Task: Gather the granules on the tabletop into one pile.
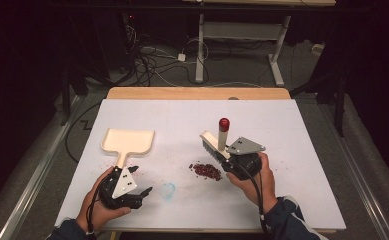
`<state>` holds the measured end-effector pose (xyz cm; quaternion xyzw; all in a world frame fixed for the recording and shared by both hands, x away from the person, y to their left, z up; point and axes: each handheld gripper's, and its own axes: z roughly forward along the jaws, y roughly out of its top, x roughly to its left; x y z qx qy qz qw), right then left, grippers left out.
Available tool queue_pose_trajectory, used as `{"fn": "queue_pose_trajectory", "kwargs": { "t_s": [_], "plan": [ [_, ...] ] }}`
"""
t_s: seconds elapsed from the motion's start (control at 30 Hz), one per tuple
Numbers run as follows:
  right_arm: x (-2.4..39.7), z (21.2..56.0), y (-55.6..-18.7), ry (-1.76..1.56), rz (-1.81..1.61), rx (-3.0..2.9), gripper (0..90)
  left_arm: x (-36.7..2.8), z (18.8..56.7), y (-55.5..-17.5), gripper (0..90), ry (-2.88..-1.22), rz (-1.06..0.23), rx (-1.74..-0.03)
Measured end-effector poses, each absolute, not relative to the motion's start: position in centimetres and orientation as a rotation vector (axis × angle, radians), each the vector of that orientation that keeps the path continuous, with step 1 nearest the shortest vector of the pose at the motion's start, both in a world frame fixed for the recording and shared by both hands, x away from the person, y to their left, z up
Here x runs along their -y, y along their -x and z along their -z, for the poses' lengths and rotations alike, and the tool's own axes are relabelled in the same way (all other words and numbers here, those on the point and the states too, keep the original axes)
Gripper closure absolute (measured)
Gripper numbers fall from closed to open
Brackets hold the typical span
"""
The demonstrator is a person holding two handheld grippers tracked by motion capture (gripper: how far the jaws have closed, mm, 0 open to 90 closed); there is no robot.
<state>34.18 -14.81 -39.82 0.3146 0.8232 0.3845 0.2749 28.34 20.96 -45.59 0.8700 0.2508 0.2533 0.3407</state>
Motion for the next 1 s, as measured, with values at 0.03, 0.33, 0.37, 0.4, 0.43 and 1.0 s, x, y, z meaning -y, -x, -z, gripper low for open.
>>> {"fn": "queue_pose_trajectory", "kwargs": {
  "t_s": [0.03, 0.33, 0.37, 0.4, 0.43, 1.0],
  "plan": [
    [15.2, 39.6, -34.1, -0.841, -1.033, -2.212, 67.1, -21.0, 45.6, -28.3, 21.8, -2.263, -0.660, -0.654],
    [19.4, 37.6, -32.3, -0.786, -1.119, -2.247, 67.1, -21.1, 45.6, -28.4, 21.8, -2.261, -0.662, -0.656],
    [19.8, 37.5, -32.1, -0.772, -1.127, -2.253, 67.1, -21.2, 45.6, -28.4, 21.8, -2.261, -0.663, -0.658],
    [20.5, 37.3, -31.8, -0.773, -1.112, -2.257, 67.1, -21.2, 45.6, -28.4, 21.8, -2.261, -0.662, -0.660],
    [20.5, 37.3, -31.8, -0.773, -1.112, -2.257, 67.1, -21.2, 45.6, -28.4, 21.8, -2.259, -0.660, -0.663],
    [25.9, 37.4, -28.7, -0.704, -1.061, -2.381, 67.0, -21.5, 45.6, -28.6, 21.8, -2.257, -0.659, -0.678]
  ]
}}
